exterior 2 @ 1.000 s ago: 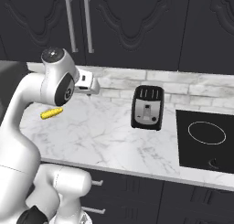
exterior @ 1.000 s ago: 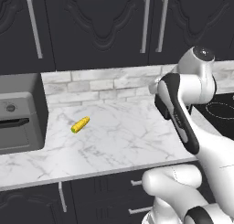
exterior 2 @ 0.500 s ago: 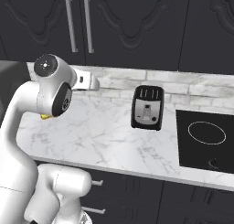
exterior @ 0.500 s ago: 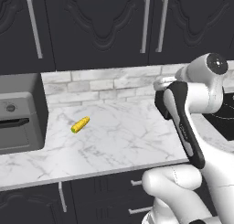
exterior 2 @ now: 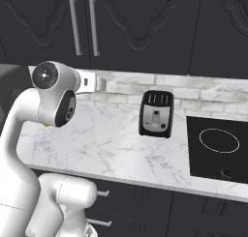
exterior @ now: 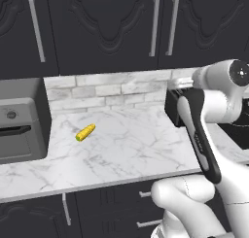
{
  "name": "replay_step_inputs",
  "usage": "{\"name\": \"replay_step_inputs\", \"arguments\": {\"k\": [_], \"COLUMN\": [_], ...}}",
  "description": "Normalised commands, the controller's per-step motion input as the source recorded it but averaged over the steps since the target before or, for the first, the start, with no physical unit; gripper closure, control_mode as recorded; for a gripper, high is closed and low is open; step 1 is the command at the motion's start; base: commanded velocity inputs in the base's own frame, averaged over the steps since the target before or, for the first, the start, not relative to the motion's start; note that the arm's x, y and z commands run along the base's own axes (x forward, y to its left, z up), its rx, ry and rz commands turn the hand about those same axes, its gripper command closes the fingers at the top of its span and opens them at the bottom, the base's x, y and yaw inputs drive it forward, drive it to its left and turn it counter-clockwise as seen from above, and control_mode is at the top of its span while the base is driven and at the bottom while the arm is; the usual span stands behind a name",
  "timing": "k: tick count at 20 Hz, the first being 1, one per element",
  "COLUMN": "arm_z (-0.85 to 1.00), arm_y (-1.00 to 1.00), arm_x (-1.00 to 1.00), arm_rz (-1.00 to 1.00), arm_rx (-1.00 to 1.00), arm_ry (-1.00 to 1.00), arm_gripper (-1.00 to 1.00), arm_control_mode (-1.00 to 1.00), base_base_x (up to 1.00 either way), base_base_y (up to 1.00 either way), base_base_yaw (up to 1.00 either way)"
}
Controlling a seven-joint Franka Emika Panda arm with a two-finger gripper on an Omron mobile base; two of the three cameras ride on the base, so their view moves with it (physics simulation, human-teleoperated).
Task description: Pick the dish brush and sponge from the cabinet and place them on the counter.
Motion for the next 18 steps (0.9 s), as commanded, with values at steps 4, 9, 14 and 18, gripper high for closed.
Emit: {"name": "replay_step_inputs", "arguments": {"k": [4, 9, 14, 18], "arm_z": [0.22, 0.16, 0.07, 0.15], "arm_y": [0.00, 0.00, 0.00, 0.00], "arm_x": [-0.10, -0.10, -0.02, -0.06], "arm_rz": [0.00, 0.00, 0.00, 0.00], "arm_rx": [0.00, 0.00, 0.00, 0.00], "arm_ry": [-0.25, -0.28, -0.27, -0.25], "arm_gripper": [-1.00, -1.00, -1.00, -1.00], "arm_control_mode": [-1.00, -1.00, -1.00, -1.00], "base_base_x": [0.00, 0.00, 0.00, 0.00], "base_base_y": [0.00, 0.00, 0.00, 0.00], "base_base_yaw": [0.00, 0.00, 0.00, 0.00]}}
